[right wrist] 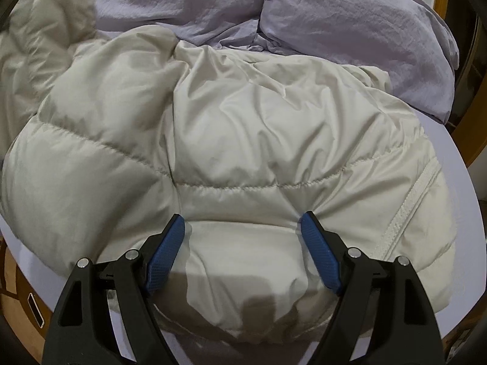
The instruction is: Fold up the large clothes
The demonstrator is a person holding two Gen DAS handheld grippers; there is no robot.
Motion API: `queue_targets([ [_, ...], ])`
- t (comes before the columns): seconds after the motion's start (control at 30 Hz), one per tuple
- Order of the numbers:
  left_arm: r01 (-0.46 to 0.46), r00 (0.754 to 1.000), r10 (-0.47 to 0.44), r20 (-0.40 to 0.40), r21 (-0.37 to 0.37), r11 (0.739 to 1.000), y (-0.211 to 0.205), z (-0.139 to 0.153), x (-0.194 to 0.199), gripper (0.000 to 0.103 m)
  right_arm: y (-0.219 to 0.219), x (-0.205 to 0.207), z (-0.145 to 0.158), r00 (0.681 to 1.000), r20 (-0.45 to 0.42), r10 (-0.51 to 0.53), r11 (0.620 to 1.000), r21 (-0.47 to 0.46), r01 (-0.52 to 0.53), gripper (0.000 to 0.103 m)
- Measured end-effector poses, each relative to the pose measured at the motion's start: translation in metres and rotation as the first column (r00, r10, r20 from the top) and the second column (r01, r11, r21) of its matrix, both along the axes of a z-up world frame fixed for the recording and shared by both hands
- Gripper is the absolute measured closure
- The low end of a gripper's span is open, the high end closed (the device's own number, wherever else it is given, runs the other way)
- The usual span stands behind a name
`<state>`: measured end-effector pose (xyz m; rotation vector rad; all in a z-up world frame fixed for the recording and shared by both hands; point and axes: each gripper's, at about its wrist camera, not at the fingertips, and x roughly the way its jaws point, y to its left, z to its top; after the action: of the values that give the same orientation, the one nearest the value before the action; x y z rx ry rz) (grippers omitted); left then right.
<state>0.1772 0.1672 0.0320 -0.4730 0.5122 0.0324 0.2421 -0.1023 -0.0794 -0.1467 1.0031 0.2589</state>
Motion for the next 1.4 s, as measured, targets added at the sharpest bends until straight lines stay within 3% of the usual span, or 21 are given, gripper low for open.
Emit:
queue_targets([
  [0.2, 0.173, 0.984, -0.175, 0.042, 0.053, 0.984, -0.07, 0.026, 0.017, 0.077, -0.03, -0.009, 0.013, 0.998, 0.028, -0.061, 0.998, 0.019, 0.061, 0.023],
  [0.4, 0.331, 0.942, -0.334, 0.021, 0.09, 0.939, -0.142, 0.03, 0.039, 0.077, -0.08, -0.018, 0.029, 0.98, 0.075, -0.183, 0.983, 0.035, 0.18, 0.023],
  [0.7, 0.522, 0.853, -0.516, -0.082, 0.098, 0.847, -0.245, 0.0, 0.067, 0.077, -0.146, -0.032, 0.031, 0.923, 0.086, -0.374, 0.927, 0.048, 0.372, 0.023],
  [0.87, 0.618, 0.784, -0.599, -0.164, 0.109, 0.779, -0.296, -0.026, 0.075, 0.077, -0.176, -0.043, 0.029, 0.887, 0.073, -0.456, 0.89, 0.041, 0.454, 0.023],
  [1.17, 0.716, 0.69, -0.663, -0.291, 0.136, 0.685, -0.364, -0.067, 0.077, 0.077, -0.218, -0.068, 0.025, 0.823, 0.06, -0.564, 0.825, 0.019, 0.564, 0.023],
  [1.27, 0.721, 0.686, -0.663, -0.3, 0.164, 0.673, -0.371, -0.066, 0.075, 0.075, -0.227, -0.072, 0.029, 0.812, 0.068, -0.58, 0.814, 0.022, 0.58, 0.023],
  [1.4, 0.707, 0.702, -0.656, -0.276, 0.161, 0.689, -0.358, -0.052, 0.061, 0.061, -0.229, -0.068, 0.039, 0.81, 0.098, -0.578, 0.816, 0.031, 0.578, 0.023],
])
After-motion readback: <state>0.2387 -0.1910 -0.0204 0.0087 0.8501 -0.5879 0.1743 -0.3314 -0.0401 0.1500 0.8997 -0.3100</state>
